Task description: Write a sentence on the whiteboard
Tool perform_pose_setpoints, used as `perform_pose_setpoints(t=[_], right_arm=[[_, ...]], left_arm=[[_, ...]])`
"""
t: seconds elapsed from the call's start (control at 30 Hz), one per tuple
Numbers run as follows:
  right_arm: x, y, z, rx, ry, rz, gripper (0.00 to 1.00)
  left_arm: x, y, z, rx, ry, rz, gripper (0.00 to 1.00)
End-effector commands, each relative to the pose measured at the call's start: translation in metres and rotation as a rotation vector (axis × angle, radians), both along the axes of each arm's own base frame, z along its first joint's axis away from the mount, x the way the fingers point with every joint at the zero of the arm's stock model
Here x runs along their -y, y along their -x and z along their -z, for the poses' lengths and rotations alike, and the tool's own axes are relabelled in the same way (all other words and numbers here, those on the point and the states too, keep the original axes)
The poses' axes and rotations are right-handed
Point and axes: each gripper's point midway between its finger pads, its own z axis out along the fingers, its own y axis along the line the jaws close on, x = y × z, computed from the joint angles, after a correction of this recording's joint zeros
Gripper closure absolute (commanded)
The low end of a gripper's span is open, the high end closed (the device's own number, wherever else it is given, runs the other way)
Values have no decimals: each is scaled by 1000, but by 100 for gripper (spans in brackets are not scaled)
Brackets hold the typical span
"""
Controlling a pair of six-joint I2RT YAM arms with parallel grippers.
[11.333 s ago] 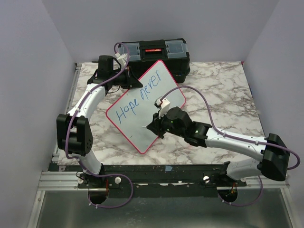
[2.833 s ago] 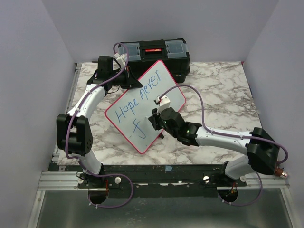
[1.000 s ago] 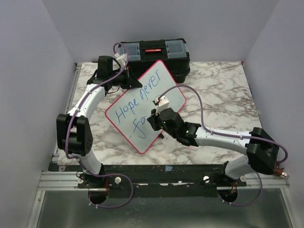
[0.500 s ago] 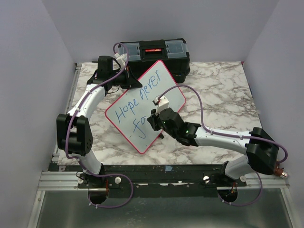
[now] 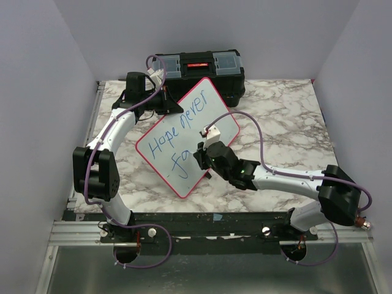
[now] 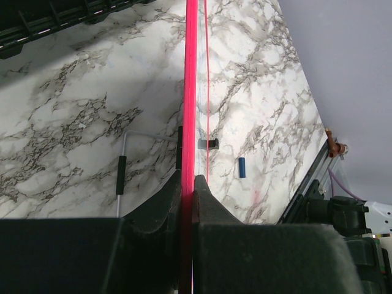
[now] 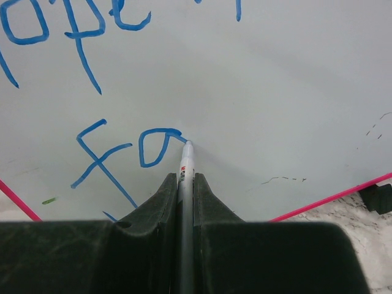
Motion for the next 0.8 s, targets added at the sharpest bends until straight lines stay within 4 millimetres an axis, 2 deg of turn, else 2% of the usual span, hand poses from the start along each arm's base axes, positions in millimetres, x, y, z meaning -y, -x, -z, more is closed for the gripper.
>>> perform_pose_setpoints(t=[0.0, 0.2, 0.5, 0.77], right_arm=[[19, 4, 29, -43, 90, 33, 99], [21, 3, 25, -38, 88, 41, 99], [23, 4, -5, -5, 16, 50, 99], [25, -3, -15, 28, -15, 67, 99]], left_arm=[[2, -4, -2, 80, -47, 14, 100], [2, -3, -3, 83, -47, 15, 100], [1, -3, -3, 81, -50, 13, 100], [1, -4, -3, 83, -50, 12, 100]])
